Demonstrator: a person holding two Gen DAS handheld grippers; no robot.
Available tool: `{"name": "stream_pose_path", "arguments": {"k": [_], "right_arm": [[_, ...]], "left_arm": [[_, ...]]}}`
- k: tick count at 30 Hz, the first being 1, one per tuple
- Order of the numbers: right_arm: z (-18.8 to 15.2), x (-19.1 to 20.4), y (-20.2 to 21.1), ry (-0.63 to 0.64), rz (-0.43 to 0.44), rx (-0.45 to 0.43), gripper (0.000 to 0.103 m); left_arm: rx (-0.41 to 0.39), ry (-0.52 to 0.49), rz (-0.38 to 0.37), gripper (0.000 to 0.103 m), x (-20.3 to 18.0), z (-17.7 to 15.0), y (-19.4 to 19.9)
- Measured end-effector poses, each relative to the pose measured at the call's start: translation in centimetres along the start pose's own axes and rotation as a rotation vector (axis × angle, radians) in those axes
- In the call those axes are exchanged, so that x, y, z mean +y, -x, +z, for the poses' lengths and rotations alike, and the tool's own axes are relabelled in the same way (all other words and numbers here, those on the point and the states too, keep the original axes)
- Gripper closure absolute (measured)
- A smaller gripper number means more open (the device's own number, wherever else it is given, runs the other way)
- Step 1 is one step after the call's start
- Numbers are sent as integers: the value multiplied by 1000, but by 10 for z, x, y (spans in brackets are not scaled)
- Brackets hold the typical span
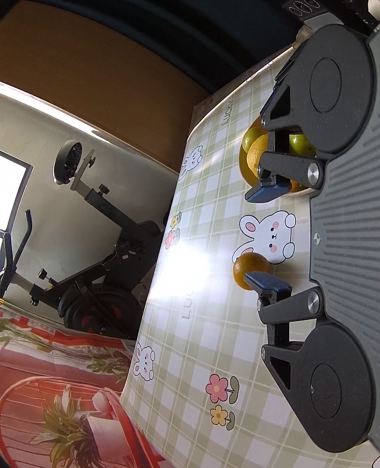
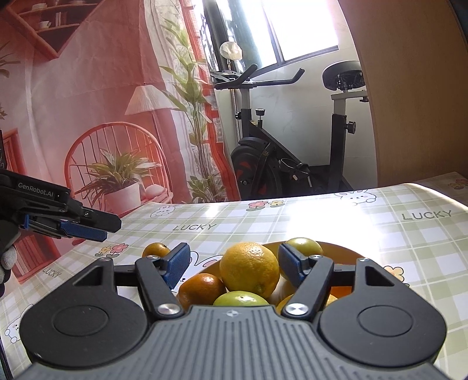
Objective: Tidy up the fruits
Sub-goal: 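Move both tools to the last orange tangerine on the table, then pinch the tangerine between the left and right grippers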
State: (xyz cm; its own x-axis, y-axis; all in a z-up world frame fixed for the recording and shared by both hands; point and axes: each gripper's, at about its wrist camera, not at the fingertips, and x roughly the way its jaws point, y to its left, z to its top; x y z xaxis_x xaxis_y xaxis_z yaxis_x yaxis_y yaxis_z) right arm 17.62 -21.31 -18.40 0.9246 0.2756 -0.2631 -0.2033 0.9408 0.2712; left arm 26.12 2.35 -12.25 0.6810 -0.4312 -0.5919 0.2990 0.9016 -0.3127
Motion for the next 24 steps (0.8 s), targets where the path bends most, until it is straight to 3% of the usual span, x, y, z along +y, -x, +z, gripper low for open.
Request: {"name": "stream_pose_path", "arguments": {"k": [8,13,24], "right_arm": [[4,49,-27,156,85,71,33],[6,73,-55,185,119,121,33],[-10,124,-119,292,34,155,44]], "left_arm": [[-23,11,33,48,27,16,7],[-51,40,40,47,45,29,6],[-6,24,10,44,55,26,-17]]}}
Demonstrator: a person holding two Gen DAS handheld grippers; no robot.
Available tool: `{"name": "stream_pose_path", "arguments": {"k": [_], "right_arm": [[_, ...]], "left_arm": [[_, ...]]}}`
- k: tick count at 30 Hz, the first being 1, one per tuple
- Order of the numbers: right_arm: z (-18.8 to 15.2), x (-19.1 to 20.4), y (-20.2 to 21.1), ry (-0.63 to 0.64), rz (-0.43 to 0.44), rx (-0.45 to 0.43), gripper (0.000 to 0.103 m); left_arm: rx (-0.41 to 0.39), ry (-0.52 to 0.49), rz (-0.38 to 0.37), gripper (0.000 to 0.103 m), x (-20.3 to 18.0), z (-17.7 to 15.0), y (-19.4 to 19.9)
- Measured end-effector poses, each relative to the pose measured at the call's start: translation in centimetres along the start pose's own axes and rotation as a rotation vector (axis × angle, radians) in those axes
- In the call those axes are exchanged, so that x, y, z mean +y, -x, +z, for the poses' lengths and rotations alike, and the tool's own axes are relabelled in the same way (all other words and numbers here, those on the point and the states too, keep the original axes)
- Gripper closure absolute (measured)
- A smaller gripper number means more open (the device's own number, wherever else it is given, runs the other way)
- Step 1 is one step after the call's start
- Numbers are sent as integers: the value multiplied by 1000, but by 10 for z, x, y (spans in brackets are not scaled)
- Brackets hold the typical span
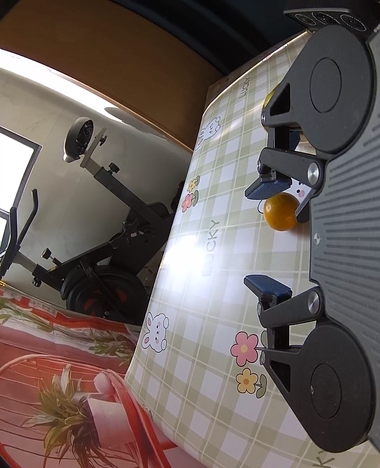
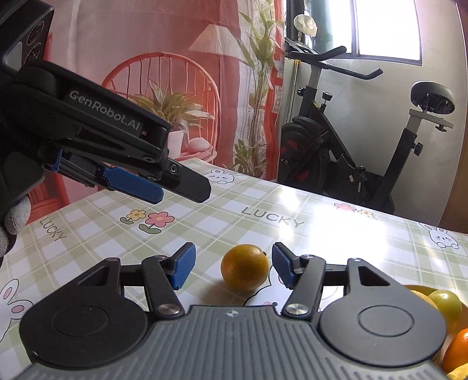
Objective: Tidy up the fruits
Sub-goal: 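Pinch the tangerine between the left and right grippers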
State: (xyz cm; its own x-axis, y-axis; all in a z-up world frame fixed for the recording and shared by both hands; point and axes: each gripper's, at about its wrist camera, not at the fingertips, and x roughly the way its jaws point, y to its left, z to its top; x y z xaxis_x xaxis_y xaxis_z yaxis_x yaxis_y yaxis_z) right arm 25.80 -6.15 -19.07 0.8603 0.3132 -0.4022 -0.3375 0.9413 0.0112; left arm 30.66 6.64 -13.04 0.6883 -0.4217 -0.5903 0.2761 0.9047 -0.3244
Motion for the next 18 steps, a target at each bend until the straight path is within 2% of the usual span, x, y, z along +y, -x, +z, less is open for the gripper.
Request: {"name": "stream_pose_path", "arguments": {"k": [6,13,15,18], "right_arm": [[-3,0,-18,-22,-53,36,46],[-4,-11,-27,-74,-52,94,47],[-5,-15,-27,-94,-35,102,53],[-6,-19,-26,-116,-19,105,57]], "left_arm": [[65,-15,-31,44,-2,-2,-20],[146,-2,-83,44,1,-8,-48],[158,-1,-92,44,2,-10,-52],[166,-1,-89,44,3,-12,-57]]}}
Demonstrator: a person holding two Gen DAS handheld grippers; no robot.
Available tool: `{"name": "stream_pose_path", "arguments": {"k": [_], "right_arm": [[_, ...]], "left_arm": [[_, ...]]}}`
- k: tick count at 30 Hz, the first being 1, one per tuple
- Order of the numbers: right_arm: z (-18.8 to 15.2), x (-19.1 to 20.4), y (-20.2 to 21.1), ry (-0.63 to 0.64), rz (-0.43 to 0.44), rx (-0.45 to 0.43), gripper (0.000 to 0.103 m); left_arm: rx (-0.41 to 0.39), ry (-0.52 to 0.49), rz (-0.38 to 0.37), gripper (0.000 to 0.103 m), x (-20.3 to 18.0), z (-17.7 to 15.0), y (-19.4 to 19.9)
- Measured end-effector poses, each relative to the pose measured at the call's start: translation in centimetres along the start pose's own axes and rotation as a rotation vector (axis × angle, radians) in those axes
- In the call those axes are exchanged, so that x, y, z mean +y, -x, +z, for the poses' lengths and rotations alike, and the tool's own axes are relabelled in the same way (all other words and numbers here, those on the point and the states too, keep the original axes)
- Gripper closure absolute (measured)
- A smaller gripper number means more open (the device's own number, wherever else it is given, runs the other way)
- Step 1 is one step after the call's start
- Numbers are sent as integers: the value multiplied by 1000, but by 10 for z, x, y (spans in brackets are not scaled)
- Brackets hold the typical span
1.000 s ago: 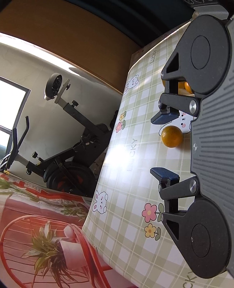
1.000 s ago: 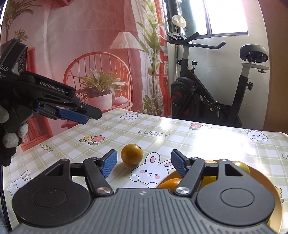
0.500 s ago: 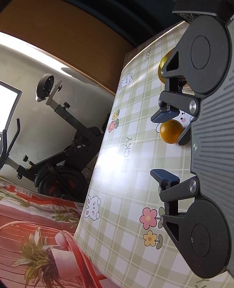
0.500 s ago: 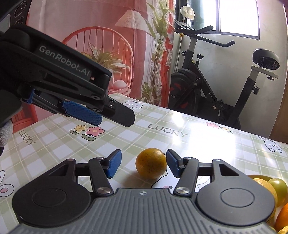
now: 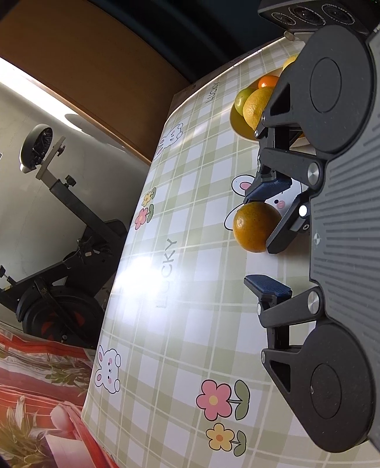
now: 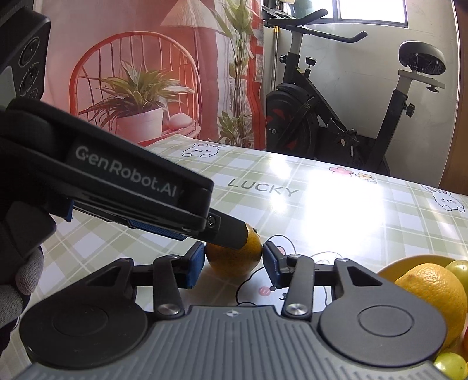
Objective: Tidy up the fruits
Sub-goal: 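Pinch the tangerine between the left and right grippers, then lift the tangerine with both grippers and carry it over the plate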
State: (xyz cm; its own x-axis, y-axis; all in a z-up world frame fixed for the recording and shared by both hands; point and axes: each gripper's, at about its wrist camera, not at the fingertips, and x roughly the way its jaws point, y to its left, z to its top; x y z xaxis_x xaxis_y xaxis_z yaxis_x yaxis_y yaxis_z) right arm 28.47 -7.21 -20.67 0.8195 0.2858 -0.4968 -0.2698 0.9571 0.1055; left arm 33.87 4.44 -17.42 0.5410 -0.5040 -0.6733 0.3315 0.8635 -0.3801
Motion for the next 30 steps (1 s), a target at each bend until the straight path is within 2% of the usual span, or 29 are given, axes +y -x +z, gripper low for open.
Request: {"name": "stream_pose_path", "arguments": {"k": [5,9,17,25,30], "right_arm": [[-1,-8,4,-35,25,-2,57],[-2,-8,7,-30,40,-2,57],[-5,-11,16,-43,60,-15,57],[-11,-22,44,-114,67,-47,57],[-9,-23,65,-116,68,-87,57]], "left_arm": [[16,7,-25,47,1,0,-8],[26,-22,-37,59,-5,-4,-11],[20,-53,-12,59,-15,-8,-5],[30,-132,-1,59,-42,-16,9],[11,-156,5,59,-58,-16,23]]}}
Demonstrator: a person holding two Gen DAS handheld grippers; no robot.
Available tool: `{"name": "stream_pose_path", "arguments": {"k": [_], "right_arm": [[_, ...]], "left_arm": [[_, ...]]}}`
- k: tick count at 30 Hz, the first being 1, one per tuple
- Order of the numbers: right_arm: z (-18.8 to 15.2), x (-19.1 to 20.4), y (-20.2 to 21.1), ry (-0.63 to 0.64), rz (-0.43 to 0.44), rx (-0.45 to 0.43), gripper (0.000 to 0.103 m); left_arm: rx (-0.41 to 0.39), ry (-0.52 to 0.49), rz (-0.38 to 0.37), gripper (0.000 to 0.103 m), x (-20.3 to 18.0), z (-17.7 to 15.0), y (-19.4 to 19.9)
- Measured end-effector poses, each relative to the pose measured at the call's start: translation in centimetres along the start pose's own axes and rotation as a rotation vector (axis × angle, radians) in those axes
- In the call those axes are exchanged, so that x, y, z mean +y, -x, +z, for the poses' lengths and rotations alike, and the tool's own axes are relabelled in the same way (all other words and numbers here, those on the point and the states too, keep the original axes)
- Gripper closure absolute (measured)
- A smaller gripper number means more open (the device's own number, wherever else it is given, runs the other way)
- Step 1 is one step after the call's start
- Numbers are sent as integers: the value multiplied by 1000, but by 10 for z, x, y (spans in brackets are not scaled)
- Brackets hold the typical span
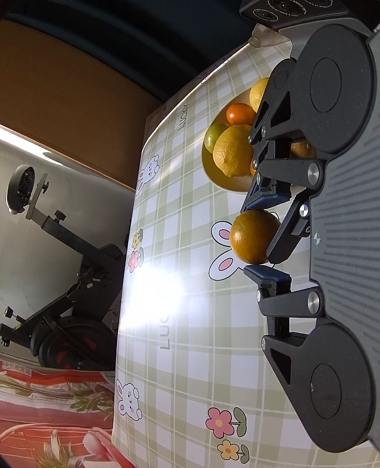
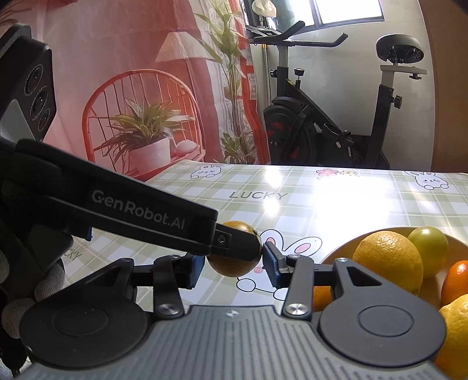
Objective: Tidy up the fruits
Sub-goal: 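Lift the tangerine with both grippers and carry it over the plate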
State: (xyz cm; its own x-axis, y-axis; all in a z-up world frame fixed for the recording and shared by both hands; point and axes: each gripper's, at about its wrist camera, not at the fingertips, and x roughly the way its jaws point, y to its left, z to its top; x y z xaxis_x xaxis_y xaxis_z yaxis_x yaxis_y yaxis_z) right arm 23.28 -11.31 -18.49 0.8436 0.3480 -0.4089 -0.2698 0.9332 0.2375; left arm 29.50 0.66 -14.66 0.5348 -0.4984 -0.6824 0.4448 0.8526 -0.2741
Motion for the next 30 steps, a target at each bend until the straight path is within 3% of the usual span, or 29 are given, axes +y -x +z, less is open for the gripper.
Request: {"name": "stream_pose_path", "arguments": {"k": [12,22,30], "right_arm": [[-1,-16,56,-28,-34,-94,57],[-11,-63,99,-62,-118,-152,57],[-22,-90,106,-61,-165,-172,57]], "left_arm": [[-19,-93,-12,59,-58,2,18],[3,-183,-64,59,-124,3,-9],[26,-213,-64,59,-156,1,-36]]}}
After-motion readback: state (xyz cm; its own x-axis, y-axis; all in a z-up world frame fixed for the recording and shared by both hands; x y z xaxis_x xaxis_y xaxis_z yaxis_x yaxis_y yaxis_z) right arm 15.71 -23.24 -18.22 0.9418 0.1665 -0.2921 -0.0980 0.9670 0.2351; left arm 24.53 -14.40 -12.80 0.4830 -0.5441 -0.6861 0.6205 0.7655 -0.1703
